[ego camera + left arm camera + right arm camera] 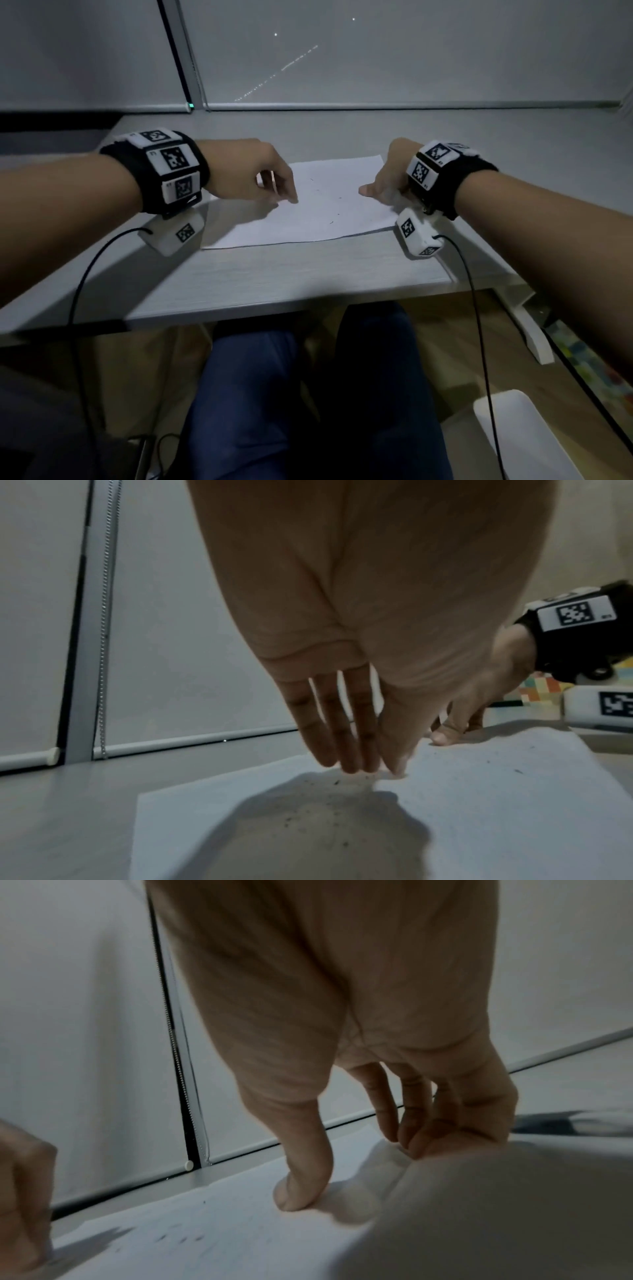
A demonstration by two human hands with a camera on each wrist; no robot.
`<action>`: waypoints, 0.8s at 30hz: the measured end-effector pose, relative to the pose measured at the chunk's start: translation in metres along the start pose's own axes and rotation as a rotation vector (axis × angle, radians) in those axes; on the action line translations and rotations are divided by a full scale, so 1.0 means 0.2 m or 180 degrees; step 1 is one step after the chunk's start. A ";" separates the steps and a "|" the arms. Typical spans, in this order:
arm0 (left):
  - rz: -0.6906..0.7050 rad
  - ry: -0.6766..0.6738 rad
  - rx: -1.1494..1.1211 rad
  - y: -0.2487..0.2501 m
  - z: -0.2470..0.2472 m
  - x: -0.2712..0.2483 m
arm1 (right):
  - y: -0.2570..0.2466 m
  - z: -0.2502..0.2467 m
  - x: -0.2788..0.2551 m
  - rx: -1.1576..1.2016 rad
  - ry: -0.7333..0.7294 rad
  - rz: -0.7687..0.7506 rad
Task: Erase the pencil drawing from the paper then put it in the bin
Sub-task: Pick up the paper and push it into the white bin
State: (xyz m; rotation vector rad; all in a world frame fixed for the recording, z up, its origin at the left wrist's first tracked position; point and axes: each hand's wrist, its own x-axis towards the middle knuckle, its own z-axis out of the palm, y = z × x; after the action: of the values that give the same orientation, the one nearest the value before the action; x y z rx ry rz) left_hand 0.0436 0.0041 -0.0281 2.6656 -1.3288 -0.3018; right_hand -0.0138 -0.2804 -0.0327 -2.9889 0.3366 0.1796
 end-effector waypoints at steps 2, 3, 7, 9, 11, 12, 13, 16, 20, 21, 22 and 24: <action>-0.0275 0.0277 0.0114 0.00 0.01 0.00 | 0.01 -0.01 0.02 0.0093 -0.0139 0.0123; -0.0424 0.0375 0.0129 0.00 0.01 -0.01 | 0.02 -0.01 0.03 0.0185 -0.0199 0.0198; -0.0743 0.0363 -0.0171 0.01 0.04 -0.05 | 0.03 -0.01 0.02 0.0282 -0.0261 0.0282; -0.0942 0.0507 -0.0283 0.02 0.04 -0.06 | 0.06 0.00 -0.01 0.0319 -0.0219 0.0226; -0.1369 0.0878 -0.0265 0.00 0.03 -0.07 | 0.08 0.01 -0.03 0.0332 -0.0164 0.0144; -0.1698 0.1027 -0.0259 -0.02 0.03 -0.07 | 0.08 0.00 -0.04 0.0425 -0.0219 0.0109; -0.2077 0.1071 -0.0250 -0.04 0.03 -0.07 | 0.07 0.00 -0.05 0.0472 -0.0306 0.0096; -0.2987 0.0795 -0.0487 -0.05 0.05 -0.09 | 0.03 -0.01 -0.06 0.0518 -0.0545 0.0132; -0.3269 0.0657 -0.1103 -0.03 0.06 -0.10 | 0.02 -0.02 -0.07 0.0637 -0.0522 0.0256; -0.3336 0.0600 -0.1191 -0.02 0.05 -0.11 | 0.03 -0.01 -0.06 0.0640 -0.0525 0.0315; -0.3389 0.0534 -0.1284 -0.02 0.04 -0.12 | 0.04 -0.01 -0.05 0.0655 -0.0470 0.0311; -0.3467 0.0375 -0.1413 -0.01 0.02 -0.14 | 0.09 0.01 -0.02 0.0866 -0.0324 0.0219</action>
State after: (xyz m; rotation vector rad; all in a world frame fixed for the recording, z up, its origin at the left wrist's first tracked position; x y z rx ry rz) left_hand 0.0279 0.0284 -0.0293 2.6405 0.3140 -0.4555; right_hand -0.0225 -0.2975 -0.0366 -2.6912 0.4164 0.2686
